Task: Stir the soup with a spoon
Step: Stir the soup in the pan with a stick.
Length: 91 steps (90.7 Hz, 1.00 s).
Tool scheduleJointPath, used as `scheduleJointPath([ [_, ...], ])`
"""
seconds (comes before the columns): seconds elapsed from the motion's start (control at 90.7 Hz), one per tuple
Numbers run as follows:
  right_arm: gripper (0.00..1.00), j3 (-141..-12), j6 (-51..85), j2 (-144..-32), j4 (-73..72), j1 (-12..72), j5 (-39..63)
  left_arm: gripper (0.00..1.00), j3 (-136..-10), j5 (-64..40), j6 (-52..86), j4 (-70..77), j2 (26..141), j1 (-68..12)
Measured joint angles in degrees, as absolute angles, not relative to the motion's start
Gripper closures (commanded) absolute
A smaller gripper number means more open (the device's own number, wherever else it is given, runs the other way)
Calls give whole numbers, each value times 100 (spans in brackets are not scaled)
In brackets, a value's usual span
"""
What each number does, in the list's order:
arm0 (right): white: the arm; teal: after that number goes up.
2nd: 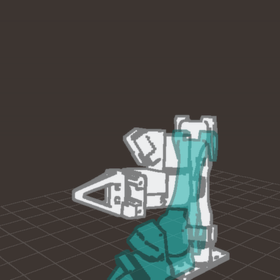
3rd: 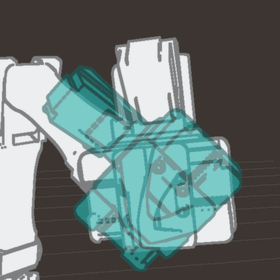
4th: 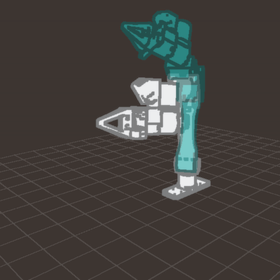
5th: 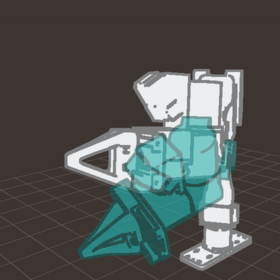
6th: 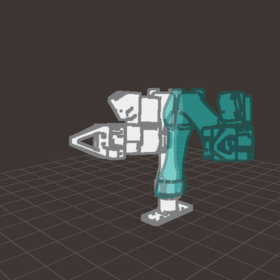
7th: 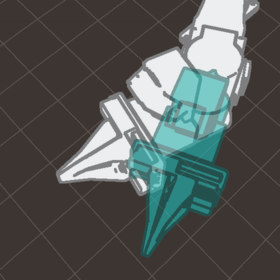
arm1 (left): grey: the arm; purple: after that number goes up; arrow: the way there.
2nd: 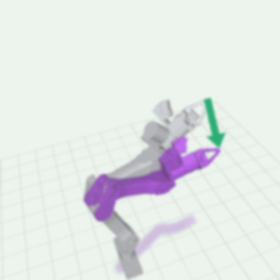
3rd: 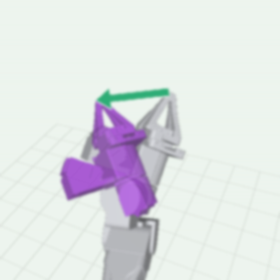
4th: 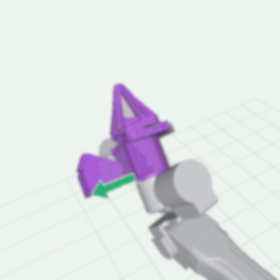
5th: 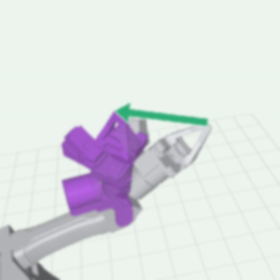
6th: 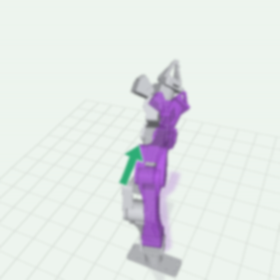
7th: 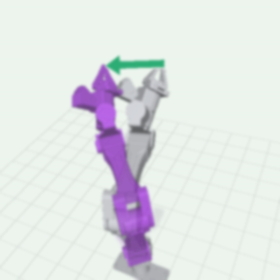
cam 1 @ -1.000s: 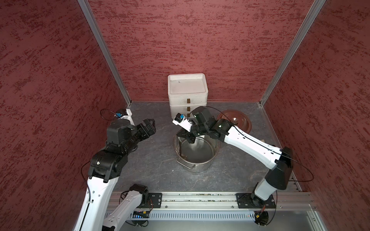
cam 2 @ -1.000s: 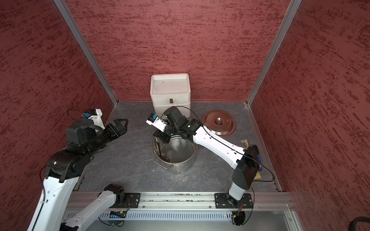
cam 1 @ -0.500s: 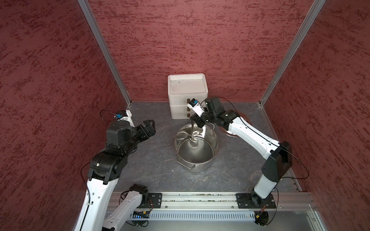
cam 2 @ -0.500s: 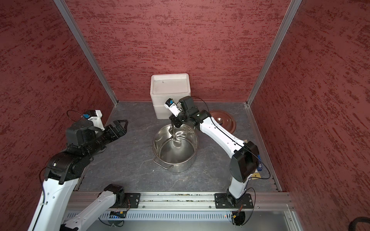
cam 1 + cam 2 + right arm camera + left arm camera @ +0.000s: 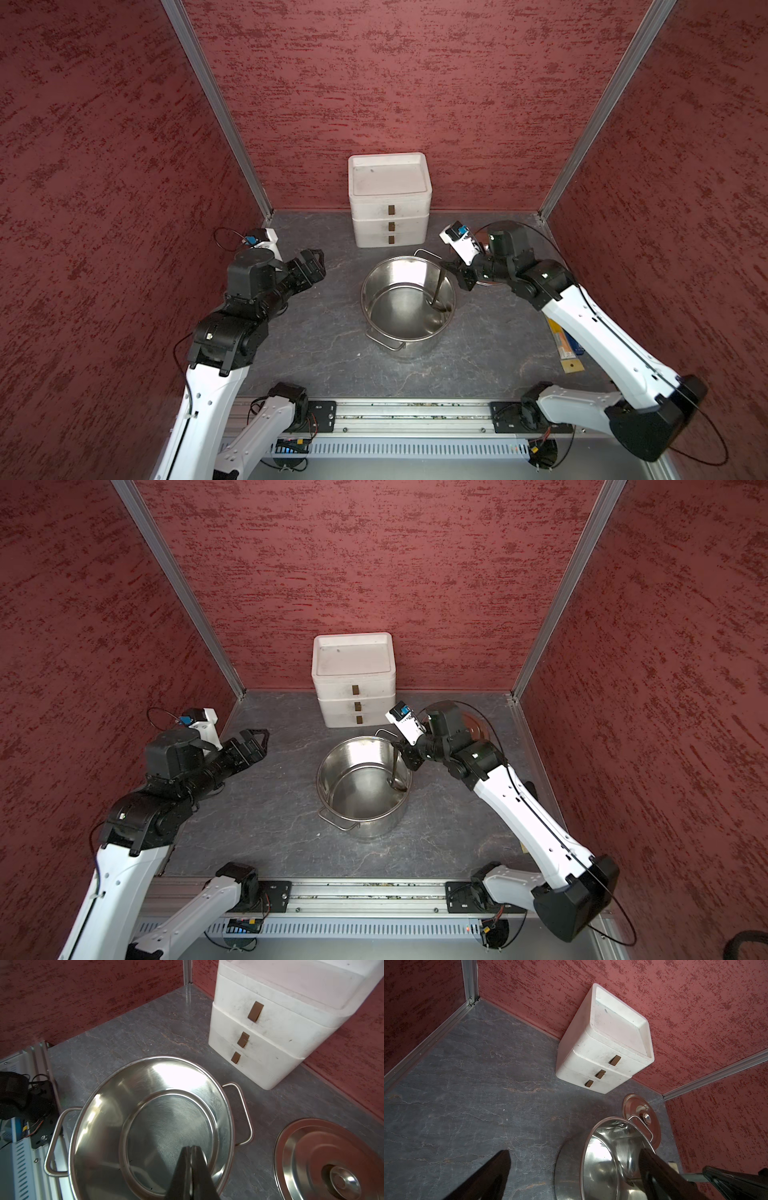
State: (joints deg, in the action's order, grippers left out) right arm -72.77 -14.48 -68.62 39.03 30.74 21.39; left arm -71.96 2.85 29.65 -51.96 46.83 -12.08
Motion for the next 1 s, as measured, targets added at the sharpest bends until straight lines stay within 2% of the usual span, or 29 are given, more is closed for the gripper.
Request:
scheduleJointPath([
  [0.121, 100, -7140, -1372, -6663, 4040, 3343, 2506, 0, -7199, 268, 2965, -5142, 4716, -1208],
  [0.298, 100, -7164, -1197, -6864, 3981, 4158, 2923, 0, -7199, 250, 2965, -5135, 4729, -1208],
  [0.54, 100, -7940, -1188, -8149, 3430, 4932, 2993, 0, -7194, 261, 2965, -5140, 4587, -1208],
  [0.804, 100, -9299, -1411, -9793, 3162, 4956, 2639, 0, -7194, 290, 2943, -5159, 4453, -1205],
  [1.003, 100, -9614, -1542, -10276, 2980, 4622, 2408, 0, -7203, 303, 2862, -5249, 4366, -1205],
])
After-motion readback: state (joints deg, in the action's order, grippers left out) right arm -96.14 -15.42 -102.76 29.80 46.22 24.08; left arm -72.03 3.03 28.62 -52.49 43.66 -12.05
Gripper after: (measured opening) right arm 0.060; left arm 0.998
